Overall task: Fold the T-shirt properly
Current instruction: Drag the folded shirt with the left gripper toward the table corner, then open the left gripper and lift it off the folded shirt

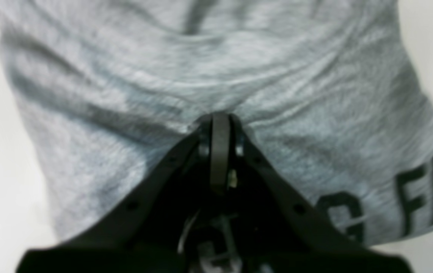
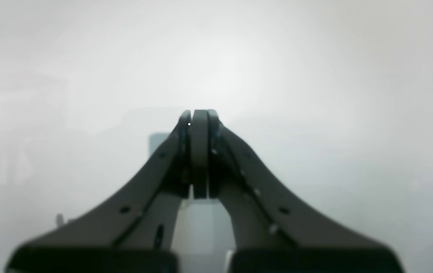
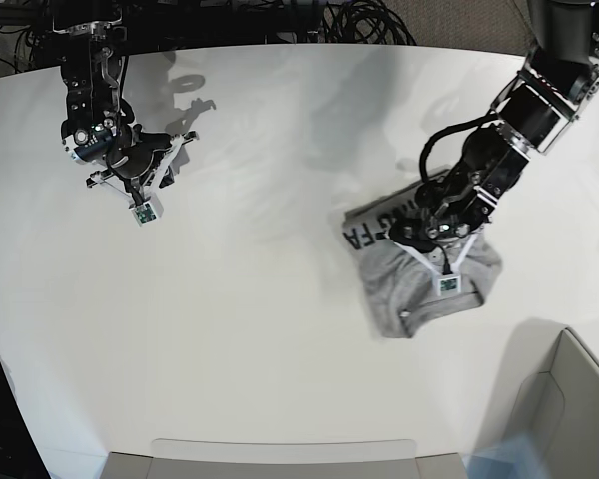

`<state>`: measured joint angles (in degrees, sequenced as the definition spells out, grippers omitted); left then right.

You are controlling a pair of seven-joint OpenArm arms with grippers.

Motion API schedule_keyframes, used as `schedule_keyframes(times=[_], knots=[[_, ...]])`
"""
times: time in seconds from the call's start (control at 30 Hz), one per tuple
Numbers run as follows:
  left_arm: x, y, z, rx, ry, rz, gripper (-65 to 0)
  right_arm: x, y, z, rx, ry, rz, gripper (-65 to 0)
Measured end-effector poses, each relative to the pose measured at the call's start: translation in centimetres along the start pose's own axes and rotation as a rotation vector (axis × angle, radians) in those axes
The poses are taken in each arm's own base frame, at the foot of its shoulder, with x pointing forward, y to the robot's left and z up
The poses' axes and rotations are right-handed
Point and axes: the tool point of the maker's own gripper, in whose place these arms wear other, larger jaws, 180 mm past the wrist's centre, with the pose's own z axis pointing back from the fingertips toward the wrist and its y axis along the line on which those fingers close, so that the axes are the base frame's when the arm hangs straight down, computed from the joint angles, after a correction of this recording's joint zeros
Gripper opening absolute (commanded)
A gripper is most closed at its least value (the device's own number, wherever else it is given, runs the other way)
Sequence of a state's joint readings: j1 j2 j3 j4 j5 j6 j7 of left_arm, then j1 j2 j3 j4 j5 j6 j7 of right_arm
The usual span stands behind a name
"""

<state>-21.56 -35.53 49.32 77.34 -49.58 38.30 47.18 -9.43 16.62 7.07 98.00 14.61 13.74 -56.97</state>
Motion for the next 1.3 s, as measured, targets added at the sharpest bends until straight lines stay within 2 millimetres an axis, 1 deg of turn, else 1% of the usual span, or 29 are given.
schedule_keyframes(times=[0.07, 0.17, 0.23, 0.3, 0.37, 0.43, 0.53, 0.57, 0.63, 0.7, 0.77, 0.8, 0.83, 0.9, 0.97, 1.0, 1.03, 1.07, 1.1, 1.13, 1.23, 1.27, 1.3], knots=[[0.5, 2.4, -0.3, 0.049, -0.013, 0.006, -65.0, -0.1, 0.0, 0.0, 0.000, 0.002, 0.000, -65.0], [1.2, 4.9, -0.9, 0.098, -0.036, 0.012, -65.0, -0.1, 0.0, 0.0, 0.001, 0.001, 0.000, -65.0], [1.4, 6.3, -1.2, 0.119, -0.045, -0.001, -65.0, -0.1, 0.0, 0.0, 0.000, 0.002, 0.000, -65.0], [1.6, 7.1, -1.2, 0.138, -0.052, -0.005, -65.0, -0.1, 0.0, 0.0, 0.001, 0.001, 0.001, -65.0], [1.8, 7.0, -1.1, 0.137, -0.058, -0.008, -65.0, 0.0, 0.2, -0.1, 0.005, 0.001, 0.003, -65.0], [2.1, 6.4, -0.7, 0.133, -0.082, -0.032, -65.0, -0.1, 0.2, -0.1, 0.005, 0.003, 0.003, -65.0], [2.0, 5.3, -0.1, 0.152, -0.122, -0.132, -65.0, 0.2, 0.3, 0.1, 0.004, -0.007, 0.008, -65.0], [1.9, 5.3, 0.1, 0.166, -0.122, -0.162, -65.0, 0.5, 0.4, 0.3, 0.004, -0.016, 0.012, -65.0], [1.7, 5.0, 0.4, 0.162, -0.103, -0.158, -65.0, 1.2, 0.5, 0.7, 0.003, -0.035, 0.020, -65.0], [2.1, 4.6, 1.0, 0.136, -0.096, -0.114, -65.0, 1.6, 0.5, 0.9, 0.000, -0.049, 0.026, -65.0], [2.8, 4.0, 2.1, 0.086, -0.101, -0.053, -65.0, 2.0, 0.7, 1.2, 0.000, -0.064, 0.032, -65.0], [3.5, 3.8, 3.0, 0.060, -0.119, -0.019, -65.0, 2.5, 0.7, 1.5, -0.004, -0.077, 0.040, -65.0], [4.5, 3.5, 4.1, 0.027, -0.154, 0.023, -65.0, 3.1, 0.8, 1.9, -0.007, -0.102, 0.049, -65.0], [7.0, 3.5, 6.8, -0.034, -0.245, 0.107, -65.0, 5.2, 1.2, 3.1, -0.010, -0.198, 0.066, -65.0], [9.8, 4.6, 9.7, -0.060, -0.363, 0.180, -65.0, 7.2, 2.3, 4.5, -0.003, -0.300, 0.067, -65.0], [10.8, 5.0, 11.0, -0.074, -0.410, 0.224, -65.0, 7.9, 2.9, 5.3, 0.002, -0.346, 0.070, -65.0], [11.5, 5.6, 12.2, -0.079, -0.453, 0.263, -65.0, 8.2, 3.7, 6.0, 0.017, -0.376, 0.079, -65.0], [11.3, 5.9, 12.6, -0.085, -0.467, 0.290, -65.0, 8.4, 4.4, 6.5, 0.033, -0.401, 0.083, -65.0], [10.7, 6.2, 12.9, -0.093, -0.468, 0.317, -65.0, 8.3, 4.8, 6.9, 0.038, -0.421, 0.080, -65.0], [9.6, 6.2, 13.0, -0.099, -0.456, 0.335, -65.0, 8.0, 5.2, 6.9, 0.046, -0.425, 0.073, -65.0], [4.7, 5.6, 12.0, -0.122, -0.364, 0.363, -65.0, 6.4, 5.6, 6.8, 0.054, -0.415, 0.050, -65.0], [3.6, 5.9, 12.1, -0.112, -0.376, 0.366, -65.0, 5.7, 5.9, 6.8, 0.061, -0.410, 0.043, -65.0], [3.0, 6.7, 12.4, -0.089, -0.413, 0.360, -65.0, 5.3, 6.3, 6.9, 0.071, -0.423, 0.030, -65.0]])
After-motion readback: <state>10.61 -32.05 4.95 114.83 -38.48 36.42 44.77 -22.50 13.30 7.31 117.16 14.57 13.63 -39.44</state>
